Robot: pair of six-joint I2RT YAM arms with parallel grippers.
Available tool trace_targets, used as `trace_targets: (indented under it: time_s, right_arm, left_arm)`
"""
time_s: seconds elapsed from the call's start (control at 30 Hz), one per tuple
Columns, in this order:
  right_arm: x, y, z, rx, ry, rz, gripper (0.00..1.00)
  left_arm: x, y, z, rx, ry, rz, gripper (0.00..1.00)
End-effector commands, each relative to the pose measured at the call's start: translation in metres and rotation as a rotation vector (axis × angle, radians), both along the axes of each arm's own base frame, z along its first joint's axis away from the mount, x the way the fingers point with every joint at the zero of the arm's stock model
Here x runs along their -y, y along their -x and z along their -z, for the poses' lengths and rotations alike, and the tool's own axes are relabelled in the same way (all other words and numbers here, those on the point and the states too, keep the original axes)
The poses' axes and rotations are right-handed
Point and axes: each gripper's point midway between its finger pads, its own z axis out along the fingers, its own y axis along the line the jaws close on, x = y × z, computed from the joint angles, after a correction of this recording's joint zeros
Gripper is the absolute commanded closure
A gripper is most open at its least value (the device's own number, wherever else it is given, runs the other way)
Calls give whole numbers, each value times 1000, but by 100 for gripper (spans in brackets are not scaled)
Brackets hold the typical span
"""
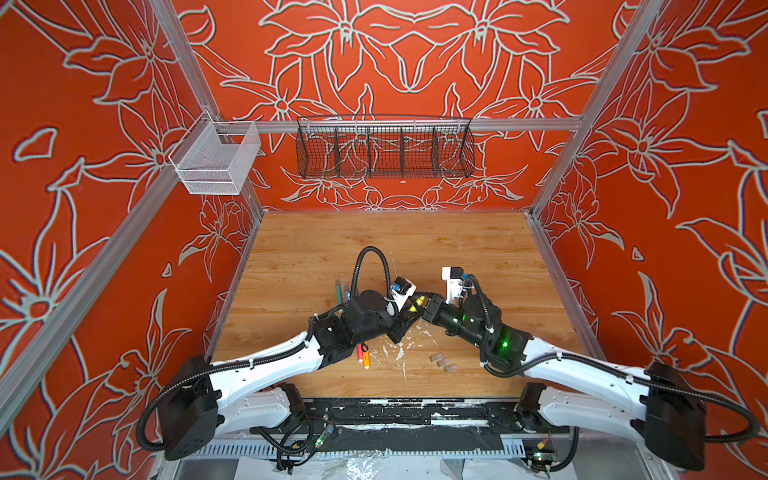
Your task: Insert the pens into the pen caps
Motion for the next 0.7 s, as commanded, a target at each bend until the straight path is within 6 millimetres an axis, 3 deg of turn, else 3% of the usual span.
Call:
trace_targets:
  time_s: [0.0, 0.4, 0.67]
  right_arm:
    - [-1, 3, -15, 26, -41, 14, 100]
    - [6, 4, -23, 47, -71, 44, 100]
    - [9, 3, -27, 59, -62, 57, 100]
  left_arm:
    - [0, -2, -10, 34, 25, -3, 70]
    - [2, -1, -9, 29, 22, 5, 77]
    - [2, -2, -9, 28, 22, 6, 100]
